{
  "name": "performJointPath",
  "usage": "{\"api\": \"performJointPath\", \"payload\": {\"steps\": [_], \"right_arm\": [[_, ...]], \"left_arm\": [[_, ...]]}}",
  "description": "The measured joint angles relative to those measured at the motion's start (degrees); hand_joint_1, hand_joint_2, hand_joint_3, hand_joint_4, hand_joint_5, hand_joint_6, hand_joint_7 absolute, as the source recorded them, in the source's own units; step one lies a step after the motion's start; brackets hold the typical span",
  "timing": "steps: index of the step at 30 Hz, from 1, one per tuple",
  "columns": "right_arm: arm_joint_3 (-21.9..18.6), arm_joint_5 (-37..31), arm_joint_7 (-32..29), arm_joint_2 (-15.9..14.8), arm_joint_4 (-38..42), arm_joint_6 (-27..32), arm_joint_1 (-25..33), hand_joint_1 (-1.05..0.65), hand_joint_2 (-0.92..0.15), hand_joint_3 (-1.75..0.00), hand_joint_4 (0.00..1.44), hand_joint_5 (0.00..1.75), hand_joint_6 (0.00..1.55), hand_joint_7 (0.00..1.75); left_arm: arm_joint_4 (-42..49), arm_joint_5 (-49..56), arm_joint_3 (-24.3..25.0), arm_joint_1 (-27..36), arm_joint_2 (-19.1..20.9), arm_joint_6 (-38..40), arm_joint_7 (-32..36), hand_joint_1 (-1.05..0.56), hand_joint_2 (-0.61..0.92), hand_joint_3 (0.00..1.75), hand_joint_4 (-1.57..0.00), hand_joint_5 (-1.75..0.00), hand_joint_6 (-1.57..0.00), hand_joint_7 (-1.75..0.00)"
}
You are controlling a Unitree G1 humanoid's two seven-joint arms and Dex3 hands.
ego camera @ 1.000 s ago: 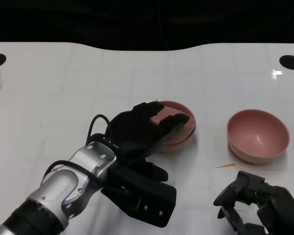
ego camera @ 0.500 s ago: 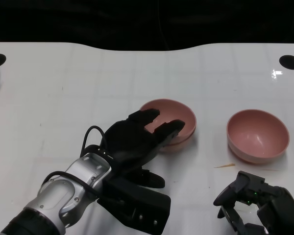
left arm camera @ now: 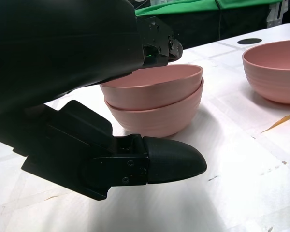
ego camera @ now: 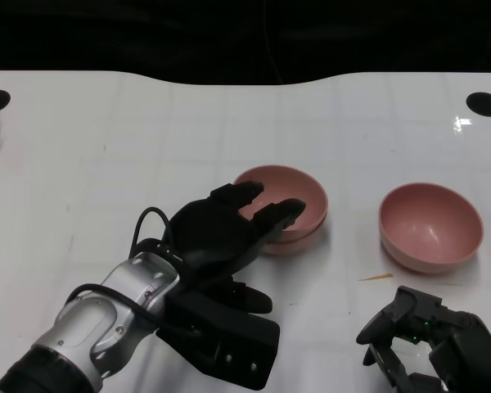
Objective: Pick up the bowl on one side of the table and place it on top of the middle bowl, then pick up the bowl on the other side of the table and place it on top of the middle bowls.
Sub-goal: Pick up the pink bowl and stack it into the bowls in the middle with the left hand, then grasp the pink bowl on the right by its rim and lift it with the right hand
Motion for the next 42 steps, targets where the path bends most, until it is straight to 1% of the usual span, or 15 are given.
{"api": "performJointPath", "payload": {"steps": [6,8,10,12,15,18,21,26,27,28,30,33,36,39,42], "right_arm": [[-0.01,0.01,0.06,0.0,0.03,-0.02,-0.02,-0.06,-0.6,-0.98,0.67,1.49,0.71,1.23],[0.0,0.0,0.05,0.0,0.06,-0.05,-0.03,-0.06,-0.6,-0.99,0.67,1.49,0.72,1.23],[-0.01,0.0,0.02,0.0,0.09,-0.08,-0.03,-0.06,-0.59,-0.99,0.68,1.48,0.72,1.23],[-0.01,0.0,0.0,0.0,0.08,-0.08,-0.03,-0.05,-0.6,-0.99,0.68,1.48,0.73,1.23],[0.0,0.0,0.0,0.0,0.09,-0.09,-0.03,-0.04,-0.59,-1.0,0.68,1.49,0.73,1.23],[0.0,0.0,0.01,0.0,0.09,-0.17,-0.03,-0.04,-0.59,-1.01,0.68,1.49,0.73,1.23],[-0.01,0.0,0.01,0.0,0.07,-0.17,-0.01,-0.04,-0.59,-1.0,0.68,1.48,0.72,1.23],[0.01,0.05,0.05,0.0,0.05,-0.17,-0.01,-0.05,-0.59,-1.0,0.68,1.49,0.73,1.23],[0.0,0.05,0.04,0.0,0.05,-0.17,-0.01,-0.05,-0.59,-1.0,0.68,1.49,0.73,1.23],[0.0,0.05,0.03,0.0,0.05,-0.18,-0.01,-0.05,-0.59,-1.01,0.68,1.5,0.73,1.23],[0.01,0.06,0.03,0.0,0.04,-0.19,0.0,-0.04,-0.59,-1.01,0.68,1.49,0.72,1.23],[0.04,0.14,0.04,0.01,0.0,-0.19,0.04,-0.04,-0.59,-1.01,0.68,1.49,0.72,1.23],[0.13,0.28,0.05,0.01,-0.16,-0.16,0.16,-0.05,-0.6,-1.0,0.68,1.49,0.72,1.23],[0.23,0.71,0.05,0.01,-0.22,-0.16,0.56,-0.05,-0.61,-0.99,0.67,1.5,0.71,1.24],[0.34,0.78,0.05,0.01,-0.26,-0.16,0.56,-0.06,-0.61,-0.98,0.67,1.49,0.71,1.24]], "left_arm": [[0.07,0.37,-0.1,0.98,0.02,-0.41,2.5,-0.96,0.92,0.64,0.0,0.0,0.0,0.0],[0.49,0.28,0.34,1.48,-0.02,-1.81,6.85,-0.82,0.92,0.58,-0.04,-0.02,-0.01,0.0],[0.64,-0.07,1.54,2.2,-0.13,-3.83,12.62,-0.77,0.92,0.56,-0.07,-0.04,-0.02,-0.01],[0.65,-0.33,2.39,2.5,-0.12,-4.75,15.05,-0.75,0.92,0.54,-0.11,-0.07,-0.04,-0.02],[0.63,-0.38,3.52,3.64,0.23,-5.67,16.28,-0.73,0.92,0.51,-0.13,-0.09,-0.06,-0.03],[0.43,-1.0,4.88,5.1,0.97,-6.98,18.01,-0.7,0.92,0.42,-0.16,-0.13,-0.12,-0.06],[0.3,-1.58,6.4,6.42,1.86,-9.16,21.59,-0.66,0.92,0.34,-0.22,-0.2,-0.2,-0.08],[0.06,-1.51,8.34,8.33,4.07,-13.07,27.64,-0.6,0.92,0.3,-0.33,-0.3,-0.31,-0.1],[-0.02,-1.43,8.69,8.69,4.62,-13.73,29.06,-0.58,0.92,0.28,-0.36,-0.34,-0.34,-0.11],[-0.03,-1.34,9.06,9.08,5.13,-14.55,30.8,-0.55,0.92,0.25,-0.39,-0.45,-0.4,-0.11],[0.03,-1.32,9.91,10.03,5.85,-16.79,34.68,-0.49,0.92,0.19,-0.36,-0.8,-0.5,-0.11],[1.05,-1.33,10.99,10.79,6.39,-20.5,40.65,-0.41,0.92,0.18,-0.42,-1.01,-0.63,-0.15],[2.33,-1.45,11.76,12.08,7.25,-24.38,44.96,-0.34,0.92,0.21,-0.52,-1.1,-0.76,-0.22],[2.67,-2.12,12.88,13.8,7.67,-27.59,46.92,-0.26,0.91,0.17,-0.65,-1.14,-0.89,-0.31],[2.65,-2.94,13.92,15.26,8.15,-30.26,47.51,-0.2,0.89,0.17,-0.79,-1.2,-1.03,-0.41]]}}
